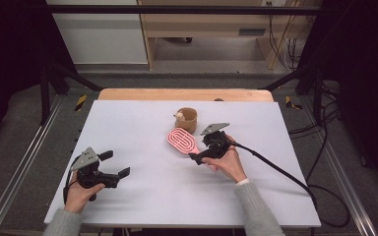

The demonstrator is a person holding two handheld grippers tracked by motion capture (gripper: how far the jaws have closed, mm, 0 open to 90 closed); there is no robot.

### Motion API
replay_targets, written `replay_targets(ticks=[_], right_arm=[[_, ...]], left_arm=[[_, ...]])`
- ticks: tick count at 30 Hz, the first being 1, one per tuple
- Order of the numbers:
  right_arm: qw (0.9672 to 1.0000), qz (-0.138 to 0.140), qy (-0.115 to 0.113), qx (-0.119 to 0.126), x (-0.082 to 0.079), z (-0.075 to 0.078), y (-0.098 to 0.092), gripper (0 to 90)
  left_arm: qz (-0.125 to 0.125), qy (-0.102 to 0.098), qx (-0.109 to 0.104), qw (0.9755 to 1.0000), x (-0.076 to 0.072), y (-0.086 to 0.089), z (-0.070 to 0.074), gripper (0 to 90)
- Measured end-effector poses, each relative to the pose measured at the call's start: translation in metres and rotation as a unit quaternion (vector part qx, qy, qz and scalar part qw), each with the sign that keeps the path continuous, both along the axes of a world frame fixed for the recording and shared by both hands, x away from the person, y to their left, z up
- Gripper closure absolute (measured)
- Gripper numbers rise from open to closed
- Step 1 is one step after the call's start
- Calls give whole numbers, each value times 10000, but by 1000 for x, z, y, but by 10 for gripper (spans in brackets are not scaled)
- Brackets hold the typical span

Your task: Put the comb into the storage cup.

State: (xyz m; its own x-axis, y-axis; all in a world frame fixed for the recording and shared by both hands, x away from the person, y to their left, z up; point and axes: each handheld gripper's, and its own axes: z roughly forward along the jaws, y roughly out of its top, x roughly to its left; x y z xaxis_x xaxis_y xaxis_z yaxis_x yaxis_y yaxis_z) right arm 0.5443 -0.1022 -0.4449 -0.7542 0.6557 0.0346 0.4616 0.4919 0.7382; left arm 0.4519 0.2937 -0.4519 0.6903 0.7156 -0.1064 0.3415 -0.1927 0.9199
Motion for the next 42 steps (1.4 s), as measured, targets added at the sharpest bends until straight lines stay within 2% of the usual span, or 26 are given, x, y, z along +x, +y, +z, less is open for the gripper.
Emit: replay_targets(ticks=[8,14,16,19,20,21,22,32,34,42], right_arm=[[9998,42,112,-180,3,-9,4,60],[9994,141,184,-259,4,-14,5,172],[9991,215,195,-316,4,-16,5,243],[9989,243,235,-330,4,-17,6,278],[9985,299,258,-375,4,-18,5,327],[9985,299,258,-375,4,-18,5,327],[9983,315,290,-388,4,-18,6,369],[9975,314,352,-525,4,-20,6,493],[9972,318,380,-556,4,-20,6,541],[9969,326,319,-634,4,-22,6,591]], left_arm=[[-5,8,-1,10000,0,0,0,7],[-8,11,-4,10000,0,0,0,7],[-9,13,-7,10000,0,0,0,7],[-11,10,-5,10000,0,0,0,7],[-11,11,-3,10000,0,0,0,7],[-12,13,-7,10000,0,0,0,7],[-10,13,-4,10000,0,0,0,7],[-8,9,-7,10000,0,0,0,7],[-6,10,-11,10000,0,0,0,7],[-8,12,-7,10000,0,0,0,7]])
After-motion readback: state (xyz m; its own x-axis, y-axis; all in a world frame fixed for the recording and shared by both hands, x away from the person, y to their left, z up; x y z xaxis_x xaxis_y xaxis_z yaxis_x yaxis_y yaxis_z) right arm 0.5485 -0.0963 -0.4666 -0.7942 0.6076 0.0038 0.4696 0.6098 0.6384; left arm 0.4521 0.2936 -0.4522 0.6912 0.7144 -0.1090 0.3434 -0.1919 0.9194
